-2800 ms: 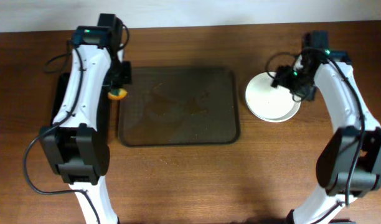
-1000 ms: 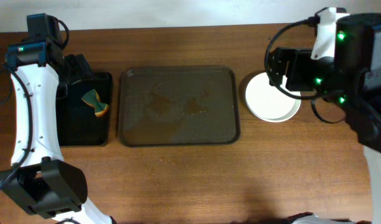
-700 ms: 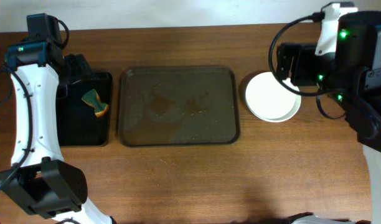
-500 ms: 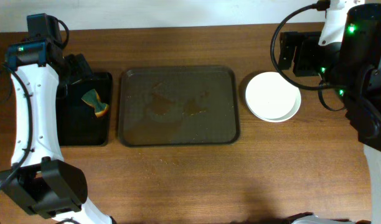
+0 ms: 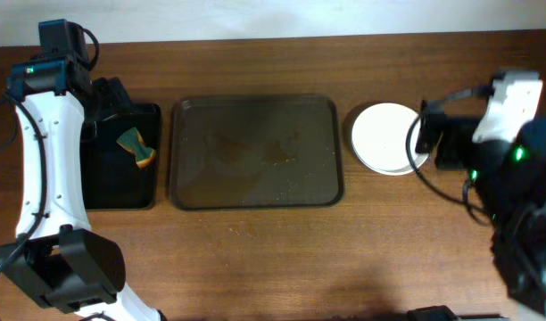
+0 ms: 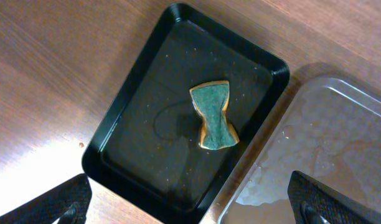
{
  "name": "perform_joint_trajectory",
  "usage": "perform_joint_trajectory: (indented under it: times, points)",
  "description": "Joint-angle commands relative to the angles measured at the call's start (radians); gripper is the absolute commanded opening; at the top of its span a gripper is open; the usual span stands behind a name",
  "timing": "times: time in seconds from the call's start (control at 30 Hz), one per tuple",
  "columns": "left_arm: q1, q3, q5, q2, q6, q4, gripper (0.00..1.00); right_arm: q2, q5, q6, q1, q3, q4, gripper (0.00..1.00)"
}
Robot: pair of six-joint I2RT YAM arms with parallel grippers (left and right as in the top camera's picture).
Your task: Clean dirty plates on tray and stack at the side
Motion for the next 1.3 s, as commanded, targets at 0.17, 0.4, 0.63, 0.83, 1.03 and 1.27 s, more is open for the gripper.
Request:
perform_joint_trajectory:
  times: [0.17, 0.4, 0.63, 0.83, 1.03, 1.27]
  points:
    - [0.001, 0.006, -0.008, 0.002, -0.006, -0.001, 0.99, -0.381, -0.025, -0.012, -0.011, -0.506, 0.225, 0.98]
    - [0.001, 0.006, -0.008, 0.002, -0.006, -0.001, 0.99, -0.748, -0.028, -0.011, -0.011, -1.006, 0.566, 0.98]
    - [0.001, 0.006, -0.008, 0.002, -0.006, -0.001, 0.99, -0.932, -0.019, -0.012, -0.008, -1.247, 0.695, 0.98]
    - [0.001, 0.006, -0.008, 0.002, -0.006, -0.001, 0.99, -0.941, -0.013, -0.011, -0.008, -1.342, 0.71, 0.98]
    - [0.001, 0.006, -0.008, 0.002, -0.006, -0.001, 0.99, -0.939, -0.013, -0.011, -0.008, -1.342, 0.678, 0.98]
    - [0.001, 0.006, -0.008, 0.002, -0.006, -0.001, 0.99, -0.938, -0.013, -0.011, -0.008, -1.342, 0.678, 0.98]
